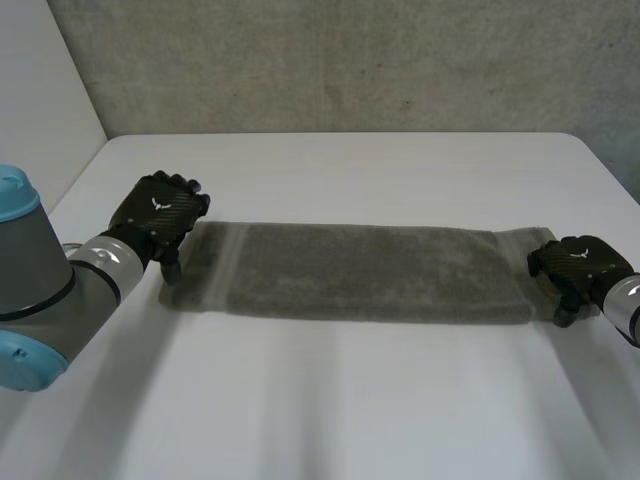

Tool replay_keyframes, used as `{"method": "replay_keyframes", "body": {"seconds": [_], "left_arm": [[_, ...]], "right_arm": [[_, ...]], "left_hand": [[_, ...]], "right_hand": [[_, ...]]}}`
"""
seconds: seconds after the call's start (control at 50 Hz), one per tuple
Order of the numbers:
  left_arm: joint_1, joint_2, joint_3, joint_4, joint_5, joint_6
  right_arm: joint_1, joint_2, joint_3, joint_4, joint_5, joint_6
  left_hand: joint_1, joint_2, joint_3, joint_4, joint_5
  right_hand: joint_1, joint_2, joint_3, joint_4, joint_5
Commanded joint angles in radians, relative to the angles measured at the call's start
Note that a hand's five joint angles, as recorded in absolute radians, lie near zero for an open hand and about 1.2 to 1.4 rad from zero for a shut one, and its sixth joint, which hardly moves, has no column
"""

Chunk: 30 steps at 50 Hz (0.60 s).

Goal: Fold the towel.

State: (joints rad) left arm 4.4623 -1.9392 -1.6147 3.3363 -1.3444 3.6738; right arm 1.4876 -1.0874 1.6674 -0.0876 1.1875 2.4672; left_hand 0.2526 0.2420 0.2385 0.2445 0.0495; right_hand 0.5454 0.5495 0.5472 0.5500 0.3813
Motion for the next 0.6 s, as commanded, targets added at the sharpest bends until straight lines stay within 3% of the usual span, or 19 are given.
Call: {"method": "replay_keyframes", "body": {"seconds": [0.02,0.2,0.24,0.36,0.48,0.6], "left_arm": [[0.002,-0.001,-0.001,0.0,0.001,0.0],[0.002,-0.001,-0.001,0.0,0.001,-0.021],[0.002,-0.001,0.001,0.0,0.001,-0.028],[0.0,-0.001,0.002,0.0,0.001,-0.028],[0.002,0.006,0.001,0.0,0.001,-0.029],[0.006,0.045,0.005,0.0,-0.001,-0.04]], "right_arm": [[-0.009,0.06,-0.037,-0.026,0.003,-0.014],[-0.044,0.089,-0.074,-0.014,0.004,-0.014],[-0.05,0.093,-0.074,-0.011,0.004,-0.014],[-0.078,0.078,-0.083,-0.009,0.009,-0.014],[-0.182,0.021,-0.164,0.029,0.012,-0.014],[-0.189,-0.003,-0.398,0.228,0.014,0.001]], "left_hand": [[-0.074,-0.064,-0.06,-0.066,-0.046],[-0.074,-0.064,-0.06,-0.066,-0.046],[-0.074,-0.064,-0.06,-0.066,-0.046],[-0.074,-0.064,-0.06,-0.066,-0.046],[-0.074,-0.064,-0.06,-0.066,-0.046],[-0.074,-0.064,-0.06,-0.066,-0.046]], "right_hand": [[0.39,0.386,0.388,0.385,0.38],[0.508,0.504,0.507,0.504,0.498],[0.849,0.845,0.847,0.844,0.838],[0.851,0.847,0.849,0.846,0.84],[0.851,0.847,0.849,0.846,0.84],[0.851,0.847,0.849,0.846,0.84]]}}
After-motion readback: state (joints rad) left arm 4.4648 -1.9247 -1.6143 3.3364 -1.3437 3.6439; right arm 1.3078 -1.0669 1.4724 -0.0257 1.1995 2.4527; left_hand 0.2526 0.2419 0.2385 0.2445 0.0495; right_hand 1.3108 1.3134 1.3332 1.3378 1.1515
